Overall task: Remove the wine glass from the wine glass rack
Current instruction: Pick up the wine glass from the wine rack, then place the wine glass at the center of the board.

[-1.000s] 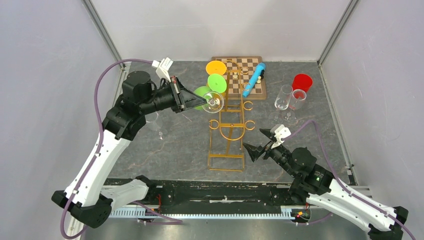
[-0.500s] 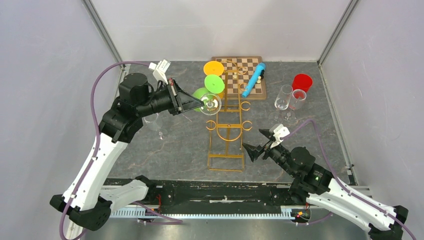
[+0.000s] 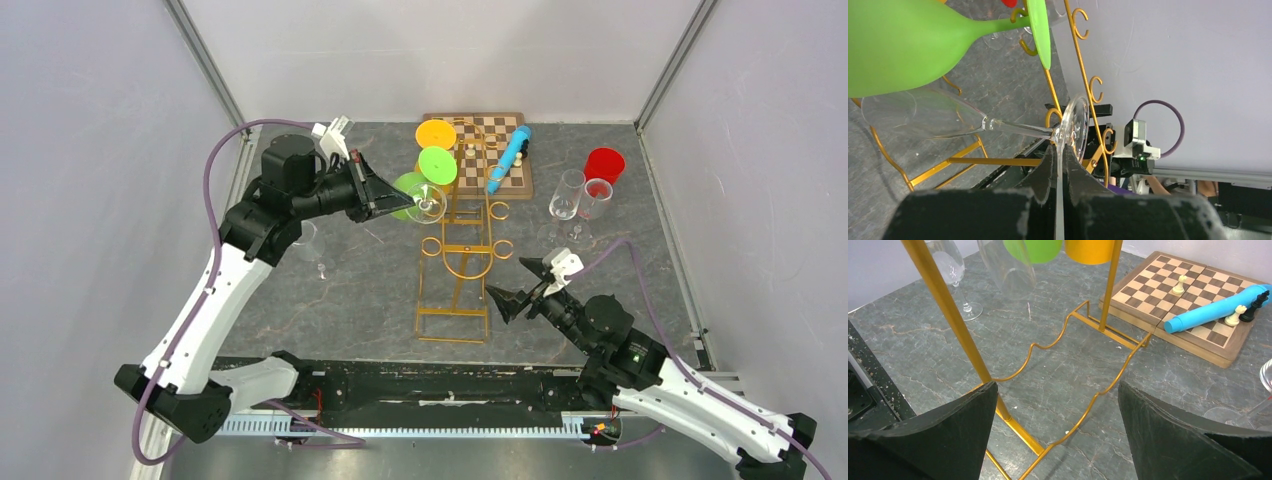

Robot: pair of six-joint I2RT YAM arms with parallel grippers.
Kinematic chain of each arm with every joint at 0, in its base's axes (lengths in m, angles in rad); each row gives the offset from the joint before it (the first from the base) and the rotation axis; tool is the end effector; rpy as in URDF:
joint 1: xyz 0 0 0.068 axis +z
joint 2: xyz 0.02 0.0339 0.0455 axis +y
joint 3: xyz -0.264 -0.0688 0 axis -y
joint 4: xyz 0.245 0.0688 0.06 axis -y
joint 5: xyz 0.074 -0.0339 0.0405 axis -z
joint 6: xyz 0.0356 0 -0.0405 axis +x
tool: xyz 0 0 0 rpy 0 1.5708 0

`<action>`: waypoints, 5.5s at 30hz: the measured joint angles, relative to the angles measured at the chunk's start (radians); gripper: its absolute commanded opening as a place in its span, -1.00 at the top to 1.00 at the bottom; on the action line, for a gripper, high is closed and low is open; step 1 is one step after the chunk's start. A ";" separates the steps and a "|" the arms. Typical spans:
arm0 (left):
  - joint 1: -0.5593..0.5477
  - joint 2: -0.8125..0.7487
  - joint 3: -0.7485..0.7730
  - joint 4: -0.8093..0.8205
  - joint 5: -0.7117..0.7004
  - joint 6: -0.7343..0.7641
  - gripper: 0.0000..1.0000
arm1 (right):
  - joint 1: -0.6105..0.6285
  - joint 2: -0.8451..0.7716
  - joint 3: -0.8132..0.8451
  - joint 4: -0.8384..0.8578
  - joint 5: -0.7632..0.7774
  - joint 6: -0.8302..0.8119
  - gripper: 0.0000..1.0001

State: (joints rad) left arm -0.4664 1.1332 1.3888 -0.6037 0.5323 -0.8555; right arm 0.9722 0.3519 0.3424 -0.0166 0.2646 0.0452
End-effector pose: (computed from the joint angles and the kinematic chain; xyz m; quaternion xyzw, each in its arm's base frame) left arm 0.1959 -0.1188 0.4369 -0.0046 0.8043 -0.5100 0.3049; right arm 0.0787 0.0989 0.2593 -0.2351 0.6763 0.2544 0.6502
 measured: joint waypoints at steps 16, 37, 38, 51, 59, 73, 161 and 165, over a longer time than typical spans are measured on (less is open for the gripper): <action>0.050 0.055 0.037 0.007 0.023 -0.158 0.95 | 0.000 -0.021 -0.018 0.008 0.018 -0.004 -0.86; 0.120 -0.032 0.068 -0.077 0.017 -0.140 0.95 | 0.000 -0.021 -0.015 -0.001 0.029 -0.018 -0.86; 0.123 -0.036 0.070 -0.083 0.017 -0.137 0.95 | 0.000 -0.021 -0.015 -0.002 0.029 -0.018 -0.86; 0.130 -0.137 0.072 -0.178 0.019 -0.021 0.95 | 0.000 -0.019 0.087 -0.097 0.003 0.016 -0.96; 0.130 -0.233 0.061 -0.249 0.084 0.091 0.95 | 0.000 0.028 0.158 -0.179 -0.079 0.078 -0.96; 0.130 -0.437 -0.136 -0.389 0.204 0.319 0.95 | 0.000 0.199 0.270 -0.255 -0.356 0.355 -0.96; -1.442 -0.176 -0.406 -0.225 -1.361 0.340 0.95 | 0.139 0.322 -0.061 0.283 -0.321 0.931 -0.90; -1.489 -0.148 -0.403 -0.236 -1.410 0.305 0.95 | 0.164 0.372 -0.060 0.309 -0.328 0.948 -0.87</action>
State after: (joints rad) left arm -1.9549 0.9852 0.9859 -0.8394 -0.8772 -0.5503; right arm 1.1358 0.7242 0.2821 0.2928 -0.0639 0.9932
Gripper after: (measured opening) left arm 0.046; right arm 0.946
